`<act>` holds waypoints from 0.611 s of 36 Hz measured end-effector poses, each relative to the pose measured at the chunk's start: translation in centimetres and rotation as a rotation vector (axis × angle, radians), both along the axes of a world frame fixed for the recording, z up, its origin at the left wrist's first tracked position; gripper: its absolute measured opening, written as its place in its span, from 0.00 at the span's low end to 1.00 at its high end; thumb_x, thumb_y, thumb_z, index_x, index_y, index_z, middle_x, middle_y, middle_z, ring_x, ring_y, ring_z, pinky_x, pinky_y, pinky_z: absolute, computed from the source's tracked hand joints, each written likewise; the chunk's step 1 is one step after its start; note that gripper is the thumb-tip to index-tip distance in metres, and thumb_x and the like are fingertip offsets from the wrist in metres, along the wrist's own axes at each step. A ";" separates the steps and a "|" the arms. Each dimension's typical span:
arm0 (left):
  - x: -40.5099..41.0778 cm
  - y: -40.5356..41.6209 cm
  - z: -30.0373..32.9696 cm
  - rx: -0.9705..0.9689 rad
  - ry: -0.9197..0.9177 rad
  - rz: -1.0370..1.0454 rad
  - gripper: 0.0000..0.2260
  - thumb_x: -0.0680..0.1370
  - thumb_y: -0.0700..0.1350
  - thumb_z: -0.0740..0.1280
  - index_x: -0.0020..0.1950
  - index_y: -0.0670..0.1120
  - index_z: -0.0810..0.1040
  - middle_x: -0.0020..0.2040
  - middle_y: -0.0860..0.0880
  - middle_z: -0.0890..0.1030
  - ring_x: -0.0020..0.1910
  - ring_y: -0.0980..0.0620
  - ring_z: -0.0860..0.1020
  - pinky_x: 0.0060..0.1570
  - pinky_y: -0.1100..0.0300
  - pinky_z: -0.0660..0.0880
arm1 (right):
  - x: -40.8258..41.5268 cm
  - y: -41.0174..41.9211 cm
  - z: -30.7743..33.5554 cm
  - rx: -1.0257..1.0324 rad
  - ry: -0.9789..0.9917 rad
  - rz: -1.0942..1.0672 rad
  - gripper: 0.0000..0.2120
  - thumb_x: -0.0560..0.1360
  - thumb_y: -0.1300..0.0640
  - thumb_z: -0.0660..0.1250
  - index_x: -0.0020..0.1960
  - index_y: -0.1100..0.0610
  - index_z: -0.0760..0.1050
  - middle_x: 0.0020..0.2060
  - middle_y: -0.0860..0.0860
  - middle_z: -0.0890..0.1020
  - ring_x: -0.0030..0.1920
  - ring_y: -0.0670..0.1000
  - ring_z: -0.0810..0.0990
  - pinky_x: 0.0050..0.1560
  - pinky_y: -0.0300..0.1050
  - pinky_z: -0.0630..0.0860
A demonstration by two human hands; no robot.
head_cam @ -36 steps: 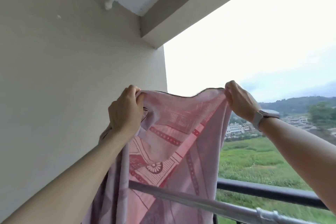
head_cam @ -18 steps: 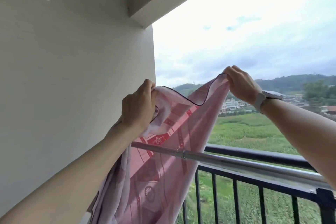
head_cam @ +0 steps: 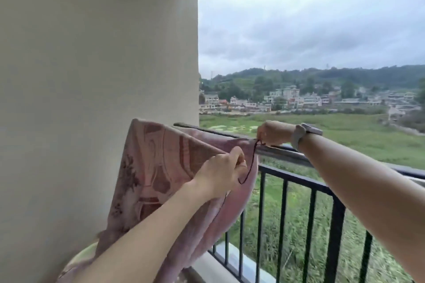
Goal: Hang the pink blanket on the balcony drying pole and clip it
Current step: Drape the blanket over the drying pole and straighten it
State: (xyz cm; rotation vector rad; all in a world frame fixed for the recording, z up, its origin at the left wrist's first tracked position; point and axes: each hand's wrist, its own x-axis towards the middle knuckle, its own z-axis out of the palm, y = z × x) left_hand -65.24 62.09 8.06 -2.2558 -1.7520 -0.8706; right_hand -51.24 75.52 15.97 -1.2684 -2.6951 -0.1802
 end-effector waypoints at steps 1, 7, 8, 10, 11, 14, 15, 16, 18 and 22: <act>0.0 -0.2 -1.1 -0.098 -0.007 0.003 0.05 0.79 0.48 0.59 0.53 0.48 0.69 0.48 0.46 0.80 0.48 0.44 0.77 0.49 0.49 0.74 | -0.1 -0.2 -0.6 0.005 0.011 0.005 0.13 0.77 0.65 0.56 0.56 0.66 0.76 0.52 0.58 0.80 0.50 0.56 0.77 0.49 0.46 0.73; -3.1 -1.6 -4.2 -0.364 -0.135 0.086 0.14 0.78 0.50 0.62 0.63 0.51 0.71 0.59 0.50 0.76 0.56 0.52 0.74 0.59 0.54 0.72 | -1.5 -1.5 -3.9 0.222 0.178 0.039 0.11 0.77 0.63 0.54 0.48 0.63 0.75 0.43 0.57 0.79 0.41 0.57 0.78 0.39 0.49 0.77; -3.8 -1.8 -4.4 -0.348 -0.131 0.120 0.14 0.78 0.50 0.62 0.63 0.50 0.71 0.60 0.50 0.76 0.57 0.52 0.74 0.60 0.54 0.71 | -1.8 -1.7 -4.4 0.281 0.200 0.053 0.10 0.77 0.62 0.54 0.50 0.61 0.74 0.45 0.56 0.78 0.42 0.56 0.78 0.41 0.51 0.78; -5.2 -2.2 -4.6 -0.317 -0.115 0.182 0.15 0.79 0.49 0.62 0.64 0.48 0.71 0.60 0.49 0.75 0.58 0.50 0.73 0.60 0.56 0.70 | -2.5 -2.0 -5.6 0.390 0.217 0.087 0.10 0.77 0.61 0.55 0.55 0.60 0.72 0.48 0.56 0.77 0.45 0.56 0.78 0.47 0.53 0.77; -6.0 -2.3 -4.7 -0.306 -0.111 0.206 0.15 0.79 0.48 0.61 0.64 0.47 0.71 0.60 0.49 0.75 0.59 0.50 0.73 0.60 0.57 0.69 | -3.1 -2.2 -6.2 0.431 0.218 0.103 0.11 0.77 0.60 0.56 0.57 0.60 0.71 0.50 0.56 0.77 0.48 0.57 0.77 0.52 0.53 0.75; -8.4 -2.6 -5.0 -0.270 -0.107 0.263 0.14 0.79 0.48 0.60 0.63 0.47 0.72 0.62 0.48 0.73 0.59 0.50 0.72 0.60 0.55 0.69 | -5.0 -2.6 -7.7 0.514 0.188 0.149 0.15 0.76 0.57 0.59 0.61 0.60 0.70 0.58 0.58 0.76 0.57 0.58 0.75 0.62 0.54 0.69; -9.3 -2.6 -5.2 -0.261 -0.107 0.280 0.13 0.79 0.48 0.59 0.63 0.47 0.72 0.62 0.48 0.72 0.59 0.50 0.72 0.61 0.54 0.70 | -5.7 -2.7 -8.1 0.530 0.184 0.164 0.15 0.75 0.58 0.58 0.61 0.60 0.71 0.59 0.58 0.75 0.59 0.58 0.74 0.64 0.54 0.67; -10.3 -2.7 -5.4 -0.255 -0.114 0.297 0.13 0.79 0.48 0.59 0.63 0.48 0.72 0.62 0.48 0.72 0.59 0.50 0.72 0.61 0.52 0.70 | -6.5 -2.8 -8.5 0.541 0.186 0.179 0.15 0.74 0.60 0.58 0.60 0.60 0.71 0.59 0.58 0.75 0.59 0.58 0.73 0.64 0.53 0.66; -12.4 -2.6 -5.7 -0.233 -0.124 0.329 0.13 0.79 0.48 0.60 0.63 0.48 0.72 0.61 0.48 0.73 0.59 0.49 0.73 0.60 0.51 0.71 | -8.2 -2.8 -9.3 0.549 0.197 0.209 0.15 0.73 0.61 0.57 0.58 0.60 0.73 0.59 0.58 0.76 0.59 0.58 0.73 0.64 0.52 0.65; -17.3 -2.3 -6.5 -0.166 -0.154 0.367 0.11 0.79 0.46 0.61 0.60 0.47 0.74 0.60 0.48 0.73 0.58 0.49 0.73 0.57 0.56 0.70 | -12.7 -2.2 -10.7 0.523 0.188 0.254 0.13 0.74 0.61 0.57 0.56 0.59 0.74 0.59 0.57 0.77 0.60 0.57 0.73 0.65 0.53 0.64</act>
